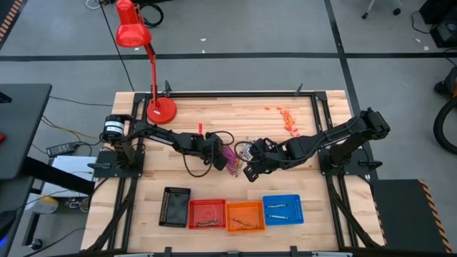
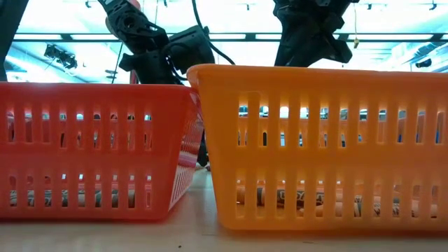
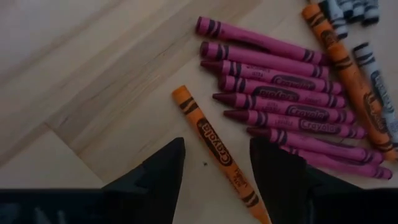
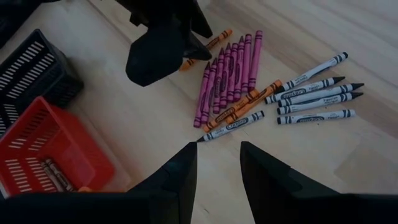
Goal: Sort crayons
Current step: Put the orange crayon into the orange bin
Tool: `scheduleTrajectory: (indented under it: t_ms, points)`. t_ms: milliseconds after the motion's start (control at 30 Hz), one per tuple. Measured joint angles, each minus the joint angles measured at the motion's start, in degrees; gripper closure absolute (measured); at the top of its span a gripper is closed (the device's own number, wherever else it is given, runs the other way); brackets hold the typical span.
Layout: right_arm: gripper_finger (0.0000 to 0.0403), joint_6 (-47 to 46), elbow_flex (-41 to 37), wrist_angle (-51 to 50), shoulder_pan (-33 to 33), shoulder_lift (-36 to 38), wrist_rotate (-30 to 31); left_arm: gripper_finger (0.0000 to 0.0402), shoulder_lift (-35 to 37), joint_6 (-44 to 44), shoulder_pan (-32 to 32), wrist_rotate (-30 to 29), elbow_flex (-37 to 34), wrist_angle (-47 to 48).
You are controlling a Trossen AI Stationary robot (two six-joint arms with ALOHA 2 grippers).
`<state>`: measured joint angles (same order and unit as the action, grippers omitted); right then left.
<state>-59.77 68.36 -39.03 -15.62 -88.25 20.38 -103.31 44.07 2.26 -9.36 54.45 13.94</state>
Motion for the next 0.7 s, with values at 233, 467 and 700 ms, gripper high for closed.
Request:
scheduleTrajectory:
  t_ms: [233,467,700]
  points:
    - [0.0276,1.48,0.00,-0.02,0.00,0.02,0.11,0.0246,0.02,-5.41,-1.12,-0.44,0.00,4.73]
    - [0.0276,2.12,0.00,-0.02,0.07,0.02,0.00,0.0307,0.00,-7.41,-1.12,-0.42,-0.11,6.21]
    - [0.0276,2.34,0.00,-0.02,-0.31,0.02,-0.37,0.0377,0.02,-7.05,-1.12,-0.23,-0.19,6.65]
